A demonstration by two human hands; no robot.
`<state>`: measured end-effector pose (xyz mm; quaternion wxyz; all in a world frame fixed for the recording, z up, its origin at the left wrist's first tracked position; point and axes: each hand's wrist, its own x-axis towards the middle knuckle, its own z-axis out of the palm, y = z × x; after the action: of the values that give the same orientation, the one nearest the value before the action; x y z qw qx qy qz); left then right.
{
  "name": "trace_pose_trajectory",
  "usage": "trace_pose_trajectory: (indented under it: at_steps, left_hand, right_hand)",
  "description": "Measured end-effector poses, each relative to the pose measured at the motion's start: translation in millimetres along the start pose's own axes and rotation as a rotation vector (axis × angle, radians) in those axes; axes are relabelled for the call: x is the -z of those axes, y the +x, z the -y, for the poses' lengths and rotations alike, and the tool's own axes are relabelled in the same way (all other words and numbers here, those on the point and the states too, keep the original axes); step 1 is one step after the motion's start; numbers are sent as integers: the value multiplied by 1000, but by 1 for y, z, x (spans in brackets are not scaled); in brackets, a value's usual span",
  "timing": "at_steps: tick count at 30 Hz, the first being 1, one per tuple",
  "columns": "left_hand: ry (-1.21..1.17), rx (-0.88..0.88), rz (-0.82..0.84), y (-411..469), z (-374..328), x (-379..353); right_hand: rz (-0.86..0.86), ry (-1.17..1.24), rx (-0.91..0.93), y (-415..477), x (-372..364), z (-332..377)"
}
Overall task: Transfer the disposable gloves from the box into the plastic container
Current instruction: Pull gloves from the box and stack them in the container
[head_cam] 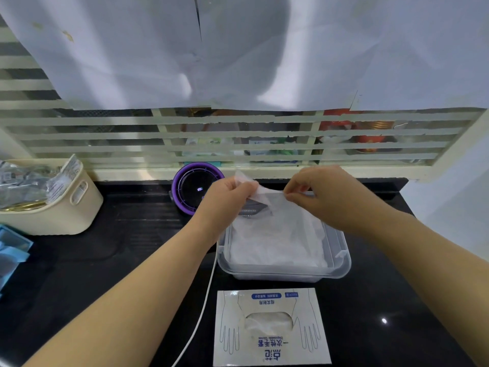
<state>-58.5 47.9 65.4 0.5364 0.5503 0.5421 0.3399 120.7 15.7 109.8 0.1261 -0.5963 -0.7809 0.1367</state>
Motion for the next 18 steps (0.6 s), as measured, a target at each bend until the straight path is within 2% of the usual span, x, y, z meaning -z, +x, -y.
trace_pose_trajectory:
  at_steps: [4,8,12,15,18]
  left_hand:
    - [-55,-173,-13,-2,-16,3]
    - [18,-216,-37,6,-12,8]
    - [182,-175,-9,11,8,10]
    - [344,-149,-47,11,18,11]
    - [554,-294,-117,10,17,13]
  right_hand:
    - [-117,20,49,1,21,6]
    - [-206,36,104,1,23,8]
    - [-71,-19,119,6,-4,2]
    - [17,39,78,8,-27,-9]
    - [11,102,33,12,-38,-20]
